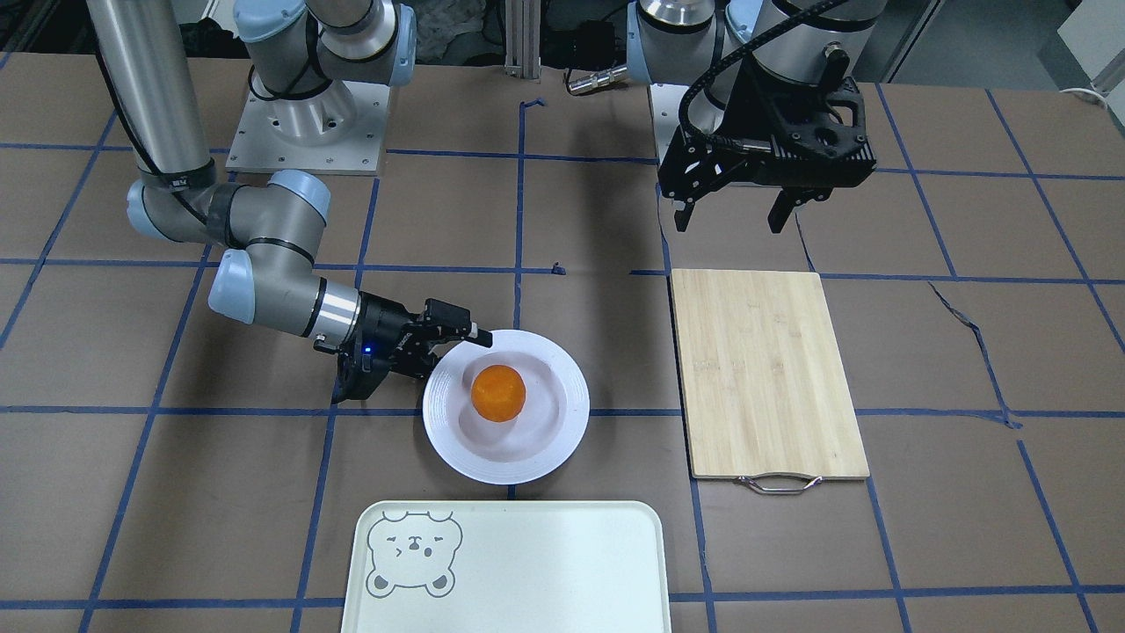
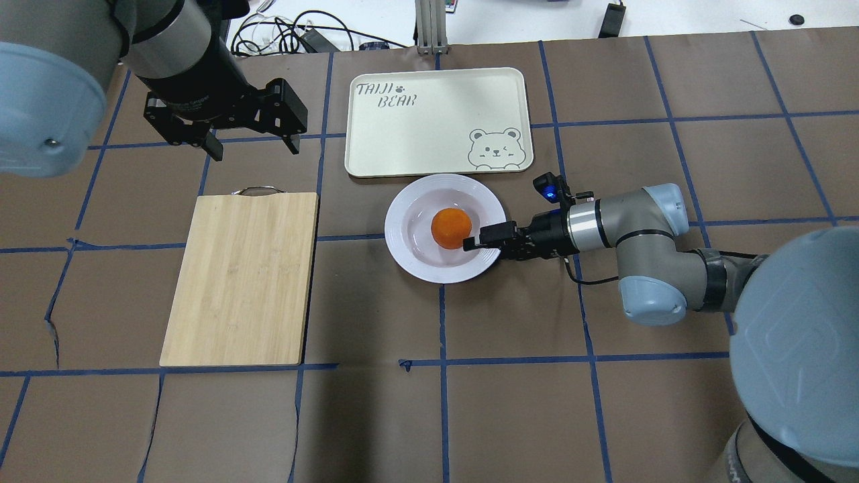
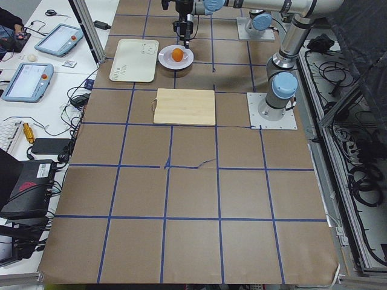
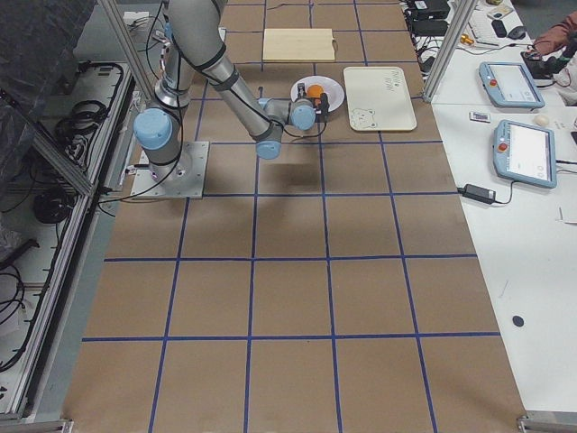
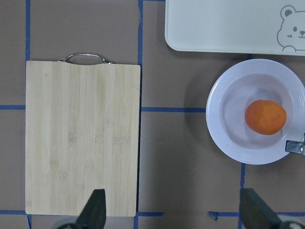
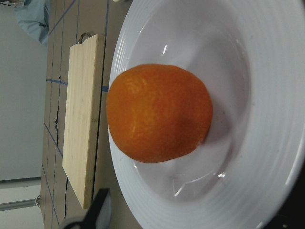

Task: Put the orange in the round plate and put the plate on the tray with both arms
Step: 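Lift the bowl by its rim with the right gripper toward the bear tray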

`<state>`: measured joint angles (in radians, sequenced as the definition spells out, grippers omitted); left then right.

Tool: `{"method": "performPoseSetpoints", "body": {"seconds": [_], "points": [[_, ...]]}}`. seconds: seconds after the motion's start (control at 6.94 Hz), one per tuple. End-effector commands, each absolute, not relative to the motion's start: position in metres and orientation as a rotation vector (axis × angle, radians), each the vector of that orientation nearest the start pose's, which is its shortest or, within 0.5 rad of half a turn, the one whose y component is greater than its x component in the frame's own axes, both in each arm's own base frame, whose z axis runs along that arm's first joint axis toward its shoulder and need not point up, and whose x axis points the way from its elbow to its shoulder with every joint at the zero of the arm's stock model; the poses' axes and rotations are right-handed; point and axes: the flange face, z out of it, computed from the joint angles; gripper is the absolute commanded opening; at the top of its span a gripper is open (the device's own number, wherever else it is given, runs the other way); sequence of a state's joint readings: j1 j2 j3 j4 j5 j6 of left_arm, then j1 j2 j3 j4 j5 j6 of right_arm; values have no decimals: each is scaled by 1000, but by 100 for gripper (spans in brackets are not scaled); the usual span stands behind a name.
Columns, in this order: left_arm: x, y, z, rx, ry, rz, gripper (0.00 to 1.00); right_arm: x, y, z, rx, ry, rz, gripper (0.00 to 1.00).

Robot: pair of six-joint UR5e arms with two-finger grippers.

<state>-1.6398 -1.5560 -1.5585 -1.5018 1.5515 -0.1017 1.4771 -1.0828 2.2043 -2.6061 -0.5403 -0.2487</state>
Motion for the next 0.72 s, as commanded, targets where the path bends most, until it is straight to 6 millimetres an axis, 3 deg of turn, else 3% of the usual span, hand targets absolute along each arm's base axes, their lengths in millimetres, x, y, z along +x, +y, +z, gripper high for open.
{"method": "performPoseSetpoints", "body": {"seconds": [0.0,0.14,0.43,0.58], "points": [[-169,-484,509,-50,3164,-150,100,184,-478,122,-127,2107,-93,79],[-169,-484,509,-52,3166,-150,100,185,-478,123,-130,2107,-93,65],[-169,-484,509,-49,3166,-150,100,185,-479,127,-130,2108,-99,24],[-169,-484,509,-52,3166,-150,100,185,-480,127,-129,2108,-100,12]]}}
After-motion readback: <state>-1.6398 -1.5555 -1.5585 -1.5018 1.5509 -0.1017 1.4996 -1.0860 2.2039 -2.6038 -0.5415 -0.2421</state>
